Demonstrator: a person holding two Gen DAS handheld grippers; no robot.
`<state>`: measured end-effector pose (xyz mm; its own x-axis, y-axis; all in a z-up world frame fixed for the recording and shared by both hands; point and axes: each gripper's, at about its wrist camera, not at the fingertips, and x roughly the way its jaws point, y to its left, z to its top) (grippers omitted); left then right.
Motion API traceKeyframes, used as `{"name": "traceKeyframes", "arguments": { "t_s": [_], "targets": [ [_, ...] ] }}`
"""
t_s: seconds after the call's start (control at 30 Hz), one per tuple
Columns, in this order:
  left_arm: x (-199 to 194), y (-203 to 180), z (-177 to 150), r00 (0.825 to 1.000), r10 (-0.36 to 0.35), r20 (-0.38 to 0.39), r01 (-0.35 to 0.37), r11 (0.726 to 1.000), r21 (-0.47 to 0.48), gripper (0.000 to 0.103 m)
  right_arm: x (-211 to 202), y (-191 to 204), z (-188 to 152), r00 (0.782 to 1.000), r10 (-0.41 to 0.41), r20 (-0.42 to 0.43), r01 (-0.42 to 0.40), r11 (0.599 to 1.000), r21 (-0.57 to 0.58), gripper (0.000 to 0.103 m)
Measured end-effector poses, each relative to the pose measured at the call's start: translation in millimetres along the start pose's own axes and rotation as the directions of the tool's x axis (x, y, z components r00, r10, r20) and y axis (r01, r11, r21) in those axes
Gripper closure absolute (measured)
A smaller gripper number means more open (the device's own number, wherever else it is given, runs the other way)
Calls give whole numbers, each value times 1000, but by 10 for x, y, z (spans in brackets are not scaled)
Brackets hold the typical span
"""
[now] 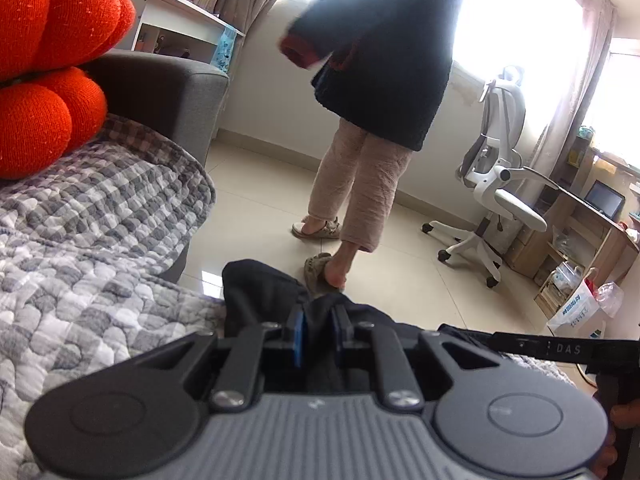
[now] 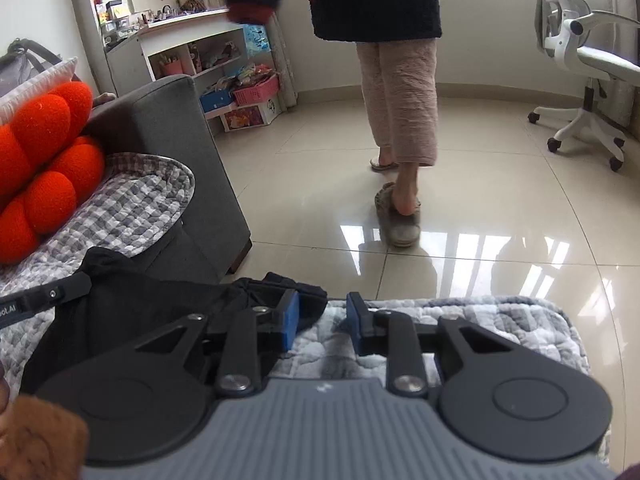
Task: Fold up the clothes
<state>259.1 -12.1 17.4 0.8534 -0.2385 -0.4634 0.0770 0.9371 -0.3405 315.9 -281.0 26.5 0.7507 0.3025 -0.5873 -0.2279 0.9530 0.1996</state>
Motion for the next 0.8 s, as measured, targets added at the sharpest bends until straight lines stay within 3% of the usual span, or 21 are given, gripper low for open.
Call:
{"name": "traceKeyframes", "arguments": {
  "t_s": [0.13, 0.33, 0.5, 0.7, 0.8],
  "targets": [
    [-3, 6, -3, 1000, 2, -1, -2, 1000, -1, 89, -170, -93, 67, 998, 5, 68, -8, 999, 47, 74],
    [15, -12, -16, 1000, 11, -8, -11, 1000, 8, 89, -12, -107, -5, 998, 21, -60, -22, 1000, -16, 74],
    [13, 7, -18, 1000, 12, -7, -12, 1000, -3, 89, 117, -32, 47, 999, 34, -13, -34, 999, 21, 75],
    [4, 13, -15, 1000, 14, -4, -14, 1000, -6, 89, 101, -89, 13, 998, -57, 16, 56, 998, 42, 75],
    [-6, 15, -13, 1000, 16, 0, -16, 1000, -6, 89, 4, -224, 28, 999, -2, 33, -2, 991, 130, 75]
  ]
}}
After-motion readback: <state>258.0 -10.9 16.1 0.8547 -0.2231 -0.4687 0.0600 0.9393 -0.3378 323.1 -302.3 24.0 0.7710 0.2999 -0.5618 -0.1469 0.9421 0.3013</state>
